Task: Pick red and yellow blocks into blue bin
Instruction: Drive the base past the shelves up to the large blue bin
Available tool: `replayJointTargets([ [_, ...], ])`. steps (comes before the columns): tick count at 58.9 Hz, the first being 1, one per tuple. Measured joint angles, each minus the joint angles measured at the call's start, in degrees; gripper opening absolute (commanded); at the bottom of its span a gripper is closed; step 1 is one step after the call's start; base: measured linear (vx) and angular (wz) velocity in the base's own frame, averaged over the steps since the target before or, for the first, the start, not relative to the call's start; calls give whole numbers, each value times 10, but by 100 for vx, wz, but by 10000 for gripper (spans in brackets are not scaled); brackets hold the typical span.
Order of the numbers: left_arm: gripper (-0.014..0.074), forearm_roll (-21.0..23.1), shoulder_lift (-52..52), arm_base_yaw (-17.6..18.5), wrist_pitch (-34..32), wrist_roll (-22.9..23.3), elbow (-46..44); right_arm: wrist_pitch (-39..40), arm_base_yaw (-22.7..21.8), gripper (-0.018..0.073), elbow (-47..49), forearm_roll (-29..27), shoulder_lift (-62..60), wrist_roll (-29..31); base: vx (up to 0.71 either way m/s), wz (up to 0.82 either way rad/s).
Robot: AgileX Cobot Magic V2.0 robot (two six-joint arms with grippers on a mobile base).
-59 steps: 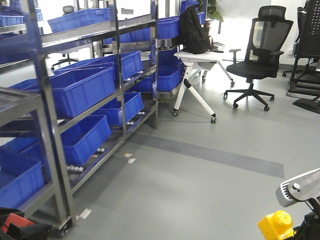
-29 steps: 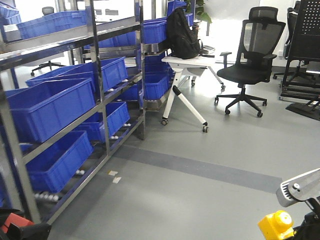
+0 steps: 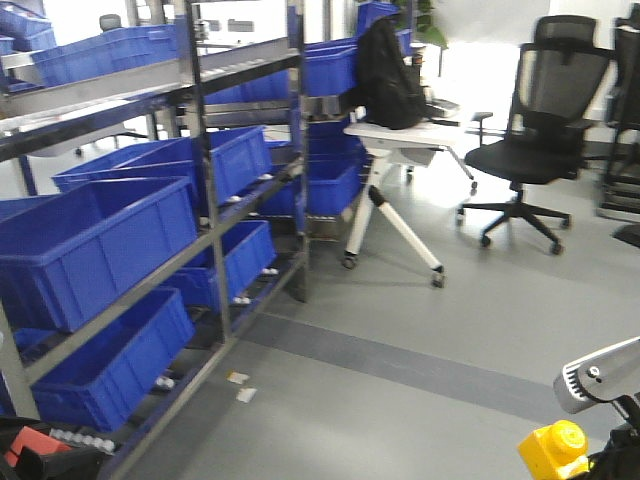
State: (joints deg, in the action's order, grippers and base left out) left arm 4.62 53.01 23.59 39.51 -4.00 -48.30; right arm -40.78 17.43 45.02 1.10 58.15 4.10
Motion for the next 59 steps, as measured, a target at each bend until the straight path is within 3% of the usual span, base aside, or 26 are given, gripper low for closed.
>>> replayJointTargets([
  [59, 235, 0, 0, 0, 0, 0, 0, 0, 0, 231, 0, 0, 0, 0, 27, 54],
])
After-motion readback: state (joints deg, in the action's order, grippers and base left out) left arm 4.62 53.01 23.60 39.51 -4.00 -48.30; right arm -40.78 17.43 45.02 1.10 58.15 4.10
